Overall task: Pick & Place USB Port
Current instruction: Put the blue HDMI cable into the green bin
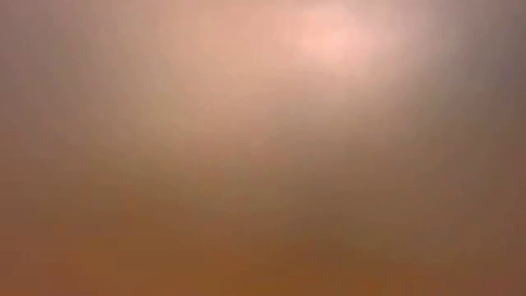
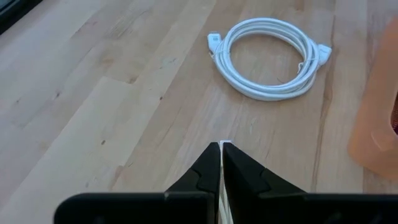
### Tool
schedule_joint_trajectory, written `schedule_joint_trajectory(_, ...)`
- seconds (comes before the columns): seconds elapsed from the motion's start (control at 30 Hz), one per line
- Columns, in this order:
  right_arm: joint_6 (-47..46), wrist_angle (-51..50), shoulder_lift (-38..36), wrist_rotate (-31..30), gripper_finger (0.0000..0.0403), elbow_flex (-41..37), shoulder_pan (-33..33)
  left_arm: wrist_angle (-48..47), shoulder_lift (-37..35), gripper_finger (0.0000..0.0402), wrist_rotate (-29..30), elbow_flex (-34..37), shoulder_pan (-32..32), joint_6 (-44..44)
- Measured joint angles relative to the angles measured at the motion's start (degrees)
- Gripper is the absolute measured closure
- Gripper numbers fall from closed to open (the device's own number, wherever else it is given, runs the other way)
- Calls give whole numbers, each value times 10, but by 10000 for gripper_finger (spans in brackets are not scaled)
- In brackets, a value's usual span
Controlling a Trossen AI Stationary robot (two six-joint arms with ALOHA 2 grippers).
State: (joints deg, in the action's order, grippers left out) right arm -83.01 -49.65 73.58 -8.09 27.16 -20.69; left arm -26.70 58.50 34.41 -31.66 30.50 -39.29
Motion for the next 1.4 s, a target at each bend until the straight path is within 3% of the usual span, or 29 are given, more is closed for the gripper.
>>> schedule_joint_trajectory(0.27,20,35,0,-9,343,5,0,0,0,378,0,0,0,0)
schedule_joint_trajectory(0.47,82,87,2,-58,398,58,1,0,0,378,0,0,0,0)
schedule_joint_trajectory(0.6,173,246,4,-103,389,90,18,0,0,378,0,0,0,0)
schedule_joint_trajectory(0.73,297,426,16,-81,380,88,41,1,0,378,-1,0,0,2)
schedule_joint_trajectory(0.8,332,461,17,-63,379,91,53,0,0,378,-4,0,0,2)
schedule_joint_trajectory(0.97,351,389,18,-53,378,90,77,0,0,378,-10,0,0,4)
schedule_joint_trajectory(1.2,262,288,17,-43,373,90,99,0,0,378,-10,0,0,4)
schedule_joint_trajectory(1.4,246,301,17,4,314,102,111,7,0,378,-5,0,0,4)
